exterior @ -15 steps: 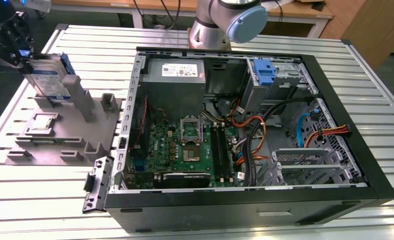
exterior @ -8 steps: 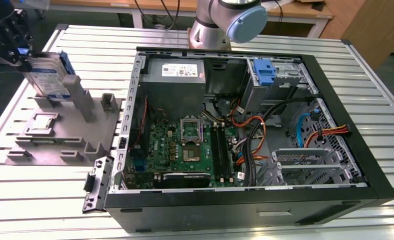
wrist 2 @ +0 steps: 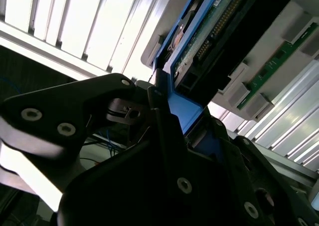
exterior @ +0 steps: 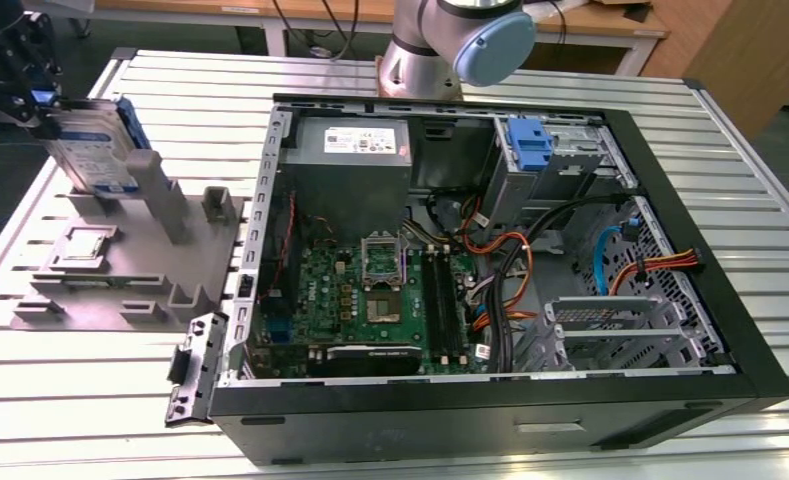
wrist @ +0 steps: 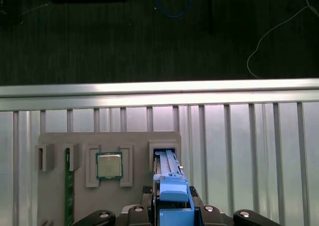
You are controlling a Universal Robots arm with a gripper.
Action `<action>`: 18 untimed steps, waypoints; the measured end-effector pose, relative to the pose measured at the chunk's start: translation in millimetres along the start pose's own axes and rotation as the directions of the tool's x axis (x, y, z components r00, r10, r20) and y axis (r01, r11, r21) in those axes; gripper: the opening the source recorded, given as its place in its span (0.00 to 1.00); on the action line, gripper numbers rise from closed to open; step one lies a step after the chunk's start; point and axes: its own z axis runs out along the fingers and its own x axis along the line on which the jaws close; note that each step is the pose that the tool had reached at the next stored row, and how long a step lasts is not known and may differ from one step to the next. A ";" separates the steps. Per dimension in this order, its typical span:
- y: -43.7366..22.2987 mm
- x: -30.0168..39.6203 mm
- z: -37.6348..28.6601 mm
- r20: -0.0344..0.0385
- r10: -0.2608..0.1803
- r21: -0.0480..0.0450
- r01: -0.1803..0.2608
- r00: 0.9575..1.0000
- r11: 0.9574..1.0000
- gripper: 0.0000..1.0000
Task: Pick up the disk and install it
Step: 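Pick up the disk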
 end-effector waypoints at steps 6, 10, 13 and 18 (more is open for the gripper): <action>0.1 -0.2 -4.1 0.000 0.000 0.000 0.000 1.000 1.000 0.37; 0.2 -0.4 -6.7 0.000 0.000 0.000 0.000 1.000 1.000 0.37; 0.2 -0.5 -8.4 0.000 0.000 0.000 0.000 1.000 1.000 0.37; 0.3 -0.6 -11.0 0.000 0.000 0.000 0.000 1.000 1.000 0.37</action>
